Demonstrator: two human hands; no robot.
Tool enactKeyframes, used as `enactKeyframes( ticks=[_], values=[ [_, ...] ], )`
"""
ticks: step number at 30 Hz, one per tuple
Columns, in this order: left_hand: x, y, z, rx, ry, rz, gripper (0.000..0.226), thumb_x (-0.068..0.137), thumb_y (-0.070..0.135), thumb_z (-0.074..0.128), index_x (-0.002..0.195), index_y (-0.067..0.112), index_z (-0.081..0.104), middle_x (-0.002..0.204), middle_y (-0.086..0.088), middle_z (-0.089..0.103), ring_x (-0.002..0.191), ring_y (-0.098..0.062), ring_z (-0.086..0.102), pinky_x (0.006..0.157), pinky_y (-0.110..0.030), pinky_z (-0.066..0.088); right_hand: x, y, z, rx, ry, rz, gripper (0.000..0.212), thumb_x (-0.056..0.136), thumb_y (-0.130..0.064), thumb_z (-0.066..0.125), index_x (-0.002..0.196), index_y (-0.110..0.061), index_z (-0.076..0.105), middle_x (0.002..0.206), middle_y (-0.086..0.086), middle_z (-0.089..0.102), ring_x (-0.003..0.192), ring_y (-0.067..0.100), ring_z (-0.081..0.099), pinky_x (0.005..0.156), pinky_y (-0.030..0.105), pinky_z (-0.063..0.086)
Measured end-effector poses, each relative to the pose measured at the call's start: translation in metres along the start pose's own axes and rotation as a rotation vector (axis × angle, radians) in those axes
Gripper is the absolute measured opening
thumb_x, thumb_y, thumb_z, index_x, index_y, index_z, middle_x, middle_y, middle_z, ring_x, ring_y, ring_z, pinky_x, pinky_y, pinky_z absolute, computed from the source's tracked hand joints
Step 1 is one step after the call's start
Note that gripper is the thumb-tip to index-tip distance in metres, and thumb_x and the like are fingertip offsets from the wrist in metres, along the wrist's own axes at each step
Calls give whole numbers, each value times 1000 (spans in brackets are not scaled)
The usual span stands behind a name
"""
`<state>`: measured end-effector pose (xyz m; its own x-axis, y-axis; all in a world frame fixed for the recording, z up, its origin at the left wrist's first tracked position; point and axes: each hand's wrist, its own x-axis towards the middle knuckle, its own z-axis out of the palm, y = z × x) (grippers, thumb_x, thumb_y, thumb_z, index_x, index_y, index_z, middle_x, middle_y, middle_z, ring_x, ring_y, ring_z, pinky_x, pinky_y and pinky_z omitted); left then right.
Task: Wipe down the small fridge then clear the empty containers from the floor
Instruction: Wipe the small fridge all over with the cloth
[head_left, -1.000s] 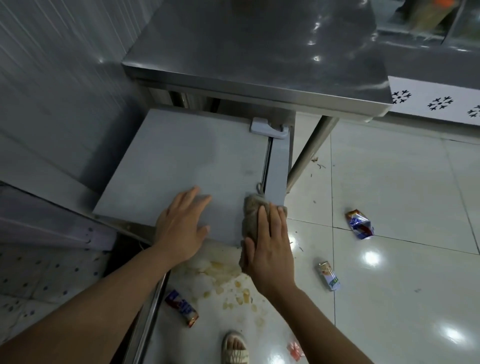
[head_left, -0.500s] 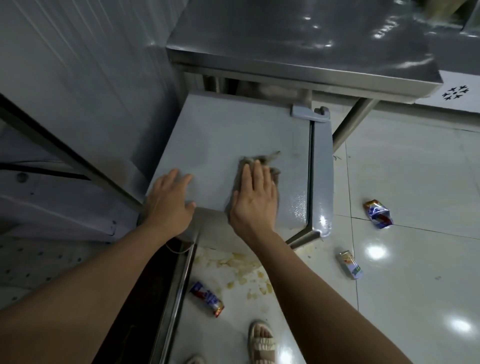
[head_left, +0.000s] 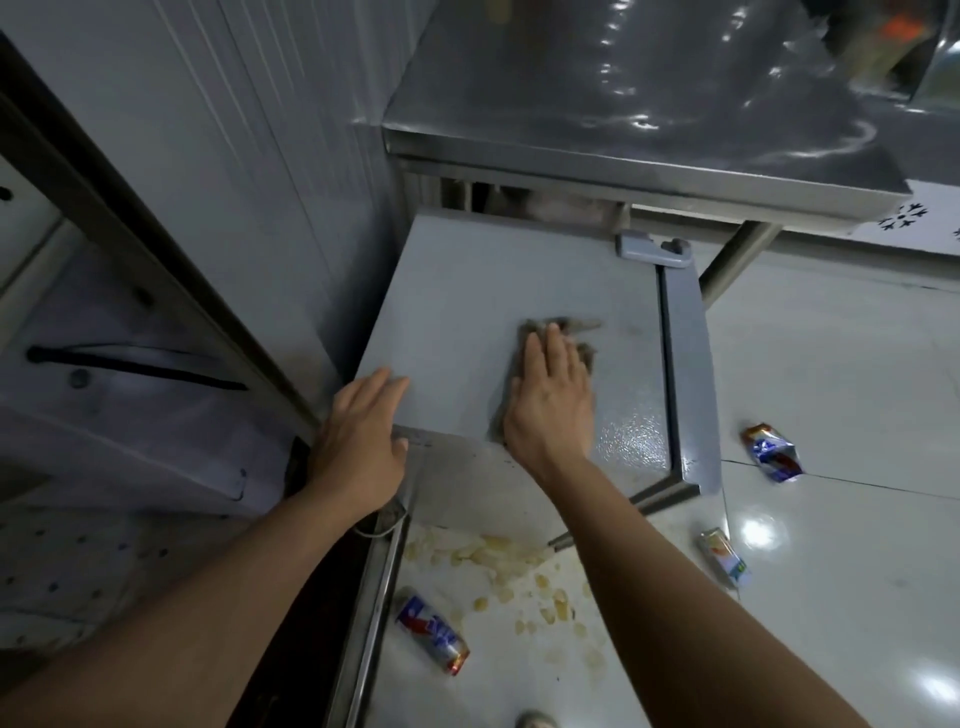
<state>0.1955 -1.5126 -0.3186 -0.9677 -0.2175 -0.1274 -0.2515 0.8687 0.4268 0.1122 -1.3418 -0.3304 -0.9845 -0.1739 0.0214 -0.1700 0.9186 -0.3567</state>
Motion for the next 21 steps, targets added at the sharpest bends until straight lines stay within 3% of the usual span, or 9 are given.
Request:
enactKeyframes(
  ticks=[4,7,12,14,18,21],
  values=[
    [0,-4,3,-14,7,23,63,89,8,54,146,15,27,157,2,16,143,-17,11,115,-28,16,2,-39,14,48,-101,-238,57,95,-29,34,149,-17,19,159,4,9,146,23,7,119,37,4],
    [-5,-4,1,-24,6,16,63,88,6,55,145,11,28,156,-2,16,143,-19,11,115,-30,16,2,-21,6,32,-148,-349,54,97,-26,35,149,-17,21,159,4,8,146,21,7,119,34,4],
    [-18,-3,-2,-124,6,-54,62,89,5,53,145,13,26,158,-5,4,145,-21,7,115,-30,14,6,40,-18,17,32,70,51,96,-20,38,146,-15,28,157,11,15,142,30,17,118,38,10],
    [-20,-2,-5,-186,3,-106,63,90,5,53,146,13,24,158,-5,1,144,-21,12,114,-29,19,10,26,-12,-12,46,105,52,97,-21,36,147,-14,26,157,10,14,143,29,15,118,39,9],
    [-20,-4,-12,-285,22,-168,66,91,6,53,148,12,19,157,-7,15,141,-24,23,113,-33,24,19,-37,16,5,-45,-143,55,95,-23,35,148,-16,21,158,6,11,144,26,12,119,37,7],
    [-25,-6,-15,-329,44,-183,65,90,6,54,147,14,22,149,-6,33,133,-23,37,104,-25,30,19,-60,22,15,-129,-349,57,95,-24,35,149,-18,20,159,3,10,145,23,9,119,35,3]
  ],
)
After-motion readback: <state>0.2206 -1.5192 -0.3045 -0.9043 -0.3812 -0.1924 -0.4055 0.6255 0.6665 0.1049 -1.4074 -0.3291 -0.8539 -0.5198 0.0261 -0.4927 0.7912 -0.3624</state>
